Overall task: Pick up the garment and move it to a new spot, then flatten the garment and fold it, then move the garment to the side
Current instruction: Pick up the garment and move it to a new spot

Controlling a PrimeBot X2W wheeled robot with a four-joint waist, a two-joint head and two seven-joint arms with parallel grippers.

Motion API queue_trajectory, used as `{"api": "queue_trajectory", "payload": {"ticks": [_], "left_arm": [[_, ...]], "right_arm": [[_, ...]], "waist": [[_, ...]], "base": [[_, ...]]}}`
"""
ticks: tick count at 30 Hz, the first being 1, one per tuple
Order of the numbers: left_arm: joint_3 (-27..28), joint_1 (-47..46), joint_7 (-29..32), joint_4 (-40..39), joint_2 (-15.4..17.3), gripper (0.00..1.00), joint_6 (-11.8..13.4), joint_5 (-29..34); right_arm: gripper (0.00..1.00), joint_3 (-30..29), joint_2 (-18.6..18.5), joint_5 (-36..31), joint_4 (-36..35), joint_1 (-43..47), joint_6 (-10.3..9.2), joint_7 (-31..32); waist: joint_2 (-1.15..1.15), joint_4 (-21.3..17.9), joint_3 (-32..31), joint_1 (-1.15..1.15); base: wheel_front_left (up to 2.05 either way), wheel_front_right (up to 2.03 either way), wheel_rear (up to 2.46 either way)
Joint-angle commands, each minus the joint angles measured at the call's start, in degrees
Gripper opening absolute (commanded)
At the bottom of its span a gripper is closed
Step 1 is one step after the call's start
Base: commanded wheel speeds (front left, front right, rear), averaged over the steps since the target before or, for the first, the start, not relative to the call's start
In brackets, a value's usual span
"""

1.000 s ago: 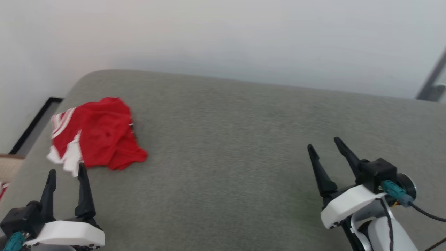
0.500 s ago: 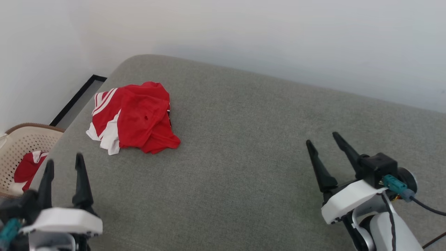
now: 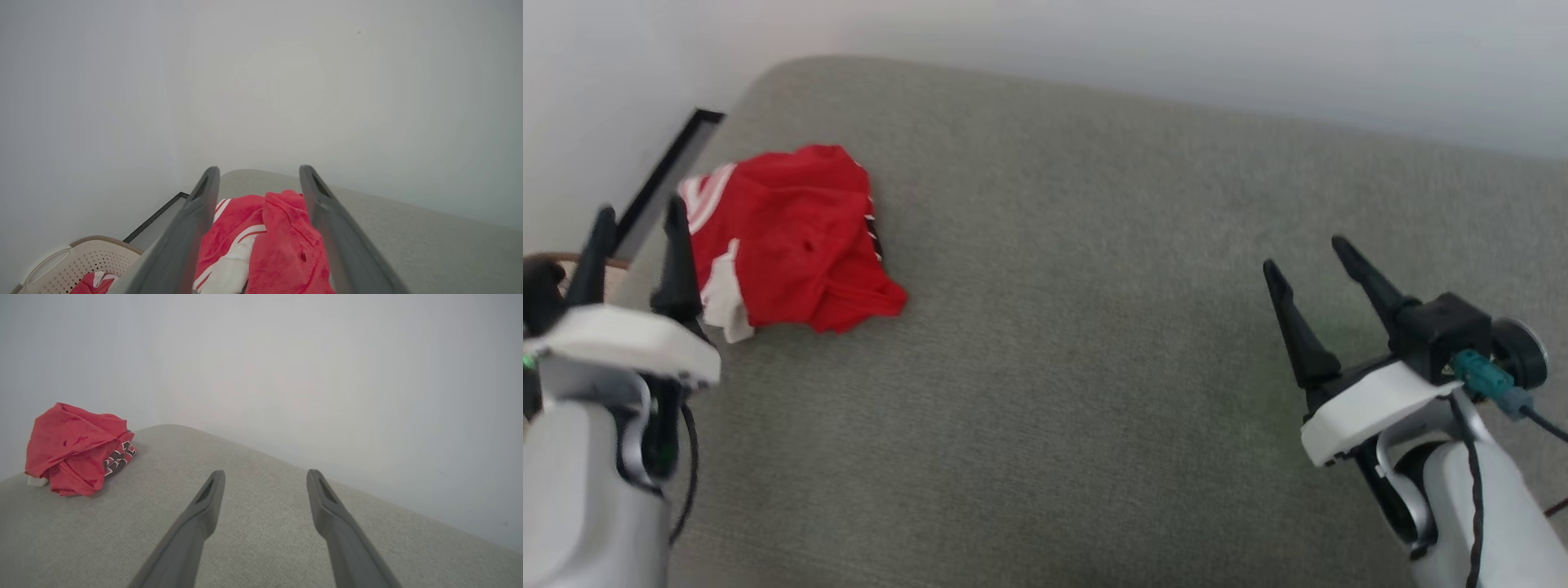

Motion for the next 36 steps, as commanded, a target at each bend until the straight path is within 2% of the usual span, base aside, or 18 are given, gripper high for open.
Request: {"api": "queue_trajectory", "payload": {"ticks": [1, 9, 15, 23, 26, 29, 31, 33, 34, 35, 36], "left_arm": [[-0.2, -2.2, 0.2, 1.5, 0.6, 1.0, -0.6, -0.2], [-1.4, -16.7, 4.5, 17.8, 3.4, 1.0, -2.8, -3.2], [-2.4, -25.5, 12.6, 32.4, 5.0, 1.0, -2.8, -4.6], [-2.5, -32.4, 28.6, 49.2, 3.9, 1.0, -0.4, -6.9], [-2.8, -32.6, 33.6, 52.4, 2.6, 1.0, 0.8, -7.5], [-3.3, -32.0, 37.6, 53.9, 1.3, 1.0, 0.4, -8.0], [-4.5, -31.3, 38.0, 54.4, 1.2, 1.0, 0.9, -6.8], [-4.0, -31.4, 35.9, 54.4, 1.3, 1.0, 1.3, -7.3], [-4.0, -31.5, 35.4, 54.4, 1.4, 0.9, 0.9, -7.4], [-3.9, -31.8, 33.8, 54.2, 2.1, 0.0, 1.0, -7.3], [-3.8, -32.1, 32.9, 54.0, 2.7, 0.0, 0.5, -7.5]], "right_arm": [[1.0, 0.2, -0.3, -0.6, -0.7, -1.1, -0.03, 0.4], [1.0, -0.6, -2.3, -1.0, -5.1, -4.7, -0.04, 3.2], [1.0, -0.9, -3.2, -1.4, -7.6, -6.2, -0.04, 5.4], [1.0, -1.4, -4.2, -1.7, -10.1, -6.3, -0.04, 8.2], [1.0, -1.4, -4.5, -1.6, -10.7, -6.5, -0.04, 8.9], [1.0, -1.3, -4.3, -1.4, -11.3, -6.6, -0.04, 9.6], [1.0, -1.2, -4.4, -1.6, -11.5, -6.7, -0.04, 9.8], [1.0, -1.4, -4.4, -1.7, -11.6, -6.9, -0.04, 10.1], [1.0, -1.4, -4.4, -1.7, -11.5, -6.9, -0.04, 10.0], [1.0, -1.4, -4.3, -1.7, -11.4, -6.9, -0.04, 10.0], [1.0, -1.4, -4.2, -1.6, -11.2, -7.0, -0.04, 9.9]], "waist": [[0.0, -2.2, 3.3, 0.0], [0.0, -5.3, 12.3, 0.0], [0.0, -7.1, 17.3, 0.0], [0.0, -7.6, 20.9, 0.0], [0.0, -7.7, 21.6, 0.0], [0.0, -7.7, 21.9, 0.0], [0.0, -7.6, 21.9, 0.0], [0.0, -7.4, 22.0, 0.0], [0.0, -7.3, 22.0, 0.0], [0.0, -7.2, 21.9, 0.0], [0.0, -7.1, 21.7, 0.0]], "base": [[0.0, 0.0, 0.0], [0.0, 0.0, 0.0], [0.0, 0.0, 0.0], [0.0, 0.0, 0.0], [0.0, 0.0, 0.0], [0.0, 0.0, 0.0], [0.0, 0.0, 0.0], [0.0, 0.0, 0.0], [0.0, 0.0, 0.0], [0.0, 0.0, 0.0], [0.0, 0.0, 0.0]]}}
